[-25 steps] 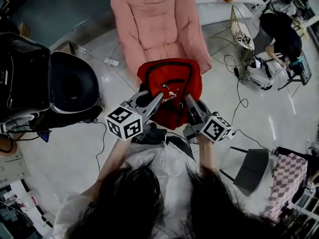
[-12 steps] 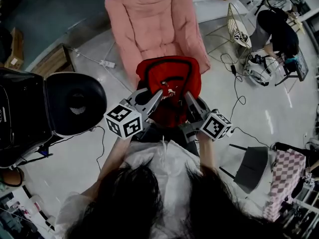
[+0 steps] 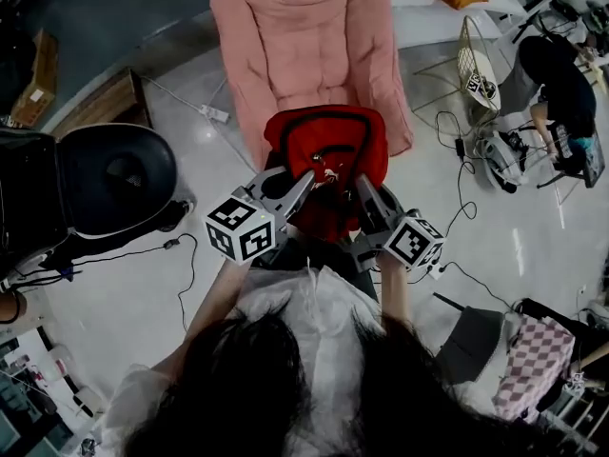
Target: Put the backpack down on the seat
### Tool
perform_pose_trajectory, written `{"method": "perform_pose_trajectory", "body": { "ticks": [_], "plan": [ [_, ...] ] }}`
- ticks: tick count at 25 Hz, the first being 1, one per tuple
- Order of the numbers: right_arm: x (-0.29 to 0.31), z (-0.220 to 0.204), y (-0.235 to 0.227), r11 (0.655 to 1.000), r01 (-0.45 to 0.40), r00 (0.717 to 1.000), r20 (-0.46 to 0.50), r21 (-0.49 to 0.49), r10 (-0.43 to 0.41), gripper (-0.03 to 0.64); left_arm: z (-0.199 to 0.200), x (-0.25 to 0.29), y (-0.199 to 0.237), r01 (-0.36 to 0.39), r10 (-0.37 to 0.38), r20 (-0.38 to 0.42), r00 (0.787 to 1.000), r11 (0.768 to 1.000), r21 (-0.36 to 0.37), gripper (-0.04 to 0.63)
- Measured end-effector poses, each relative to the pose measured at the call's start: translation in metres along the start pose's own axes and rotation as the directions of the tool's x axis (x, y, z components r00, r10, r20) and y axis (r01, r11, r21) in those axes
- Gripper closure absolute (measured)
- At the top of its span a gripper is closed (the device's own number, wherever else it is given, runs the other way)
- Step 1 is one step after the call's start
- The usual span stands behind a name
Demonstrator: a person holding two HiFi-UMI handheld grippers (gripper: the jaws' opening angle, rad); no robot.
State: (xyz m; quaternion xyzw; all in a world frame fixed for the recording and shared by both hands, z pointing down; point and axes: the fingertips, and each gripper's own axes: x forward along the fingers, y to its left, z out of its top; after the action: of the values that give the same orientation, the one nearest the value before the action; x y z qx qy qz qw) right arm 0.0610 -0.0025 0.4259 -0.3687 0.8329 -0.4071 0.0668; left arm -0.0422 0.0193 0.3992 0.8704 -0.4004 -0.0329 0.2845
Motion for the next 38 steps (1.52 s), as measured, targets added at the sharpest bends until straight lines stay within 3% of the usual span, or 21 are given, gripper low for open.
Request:
{"method": "perform_pose_trajectory", "body": {
  "ticks": [7, 13, 17, 29, 38],
  "plan": [
    [0.044, 0.038, -0.049, 0.997, -0.069, 0.992, -0.105, -0.013, 0.068, 0.580, 0.011, 0.057, 0.029, -0.113, 0.113, -0.003, 0.994, 0.992, -0.048, 0.558],
    [0.072, 0.074, -0.090, 0.991, -0.131, 0.975, -0.185, -0.023, 0.125, 0.580, 0.016, 0.107, 0.050, -0.219, 0.219, -0.012, 0.976, 0.970, -0.101, 0.558],
    [0.089, 0.097, -0.112, 0.986, -0.163, 0.965, -0.215, -0.034, 0.152, 0.580, 0.021, 0.136, 0.060, -0.261, 0.262, -0.010, 0.965, 0.960, -0.097, 0.558],
    [0.129, 0.140, -0.144, 0.982, -0.183, 0.963, -0.211, -0.049, 0.169, 0.580, 0.047, 0.187, 0.087, -0.287, 0.287, -0.005, 0.958, 0.956, -0.067, 0.558],
    [0.182, 0.128, -0.171, 0.989, -0.123, 0.951, -0.296, -0.078, 0.095, 0.580, 0.042, 0.203, 0.146, -0.300, 0.293, -0.074, 0.953, 0.948, -0.102, 0.558]
  ]
}}
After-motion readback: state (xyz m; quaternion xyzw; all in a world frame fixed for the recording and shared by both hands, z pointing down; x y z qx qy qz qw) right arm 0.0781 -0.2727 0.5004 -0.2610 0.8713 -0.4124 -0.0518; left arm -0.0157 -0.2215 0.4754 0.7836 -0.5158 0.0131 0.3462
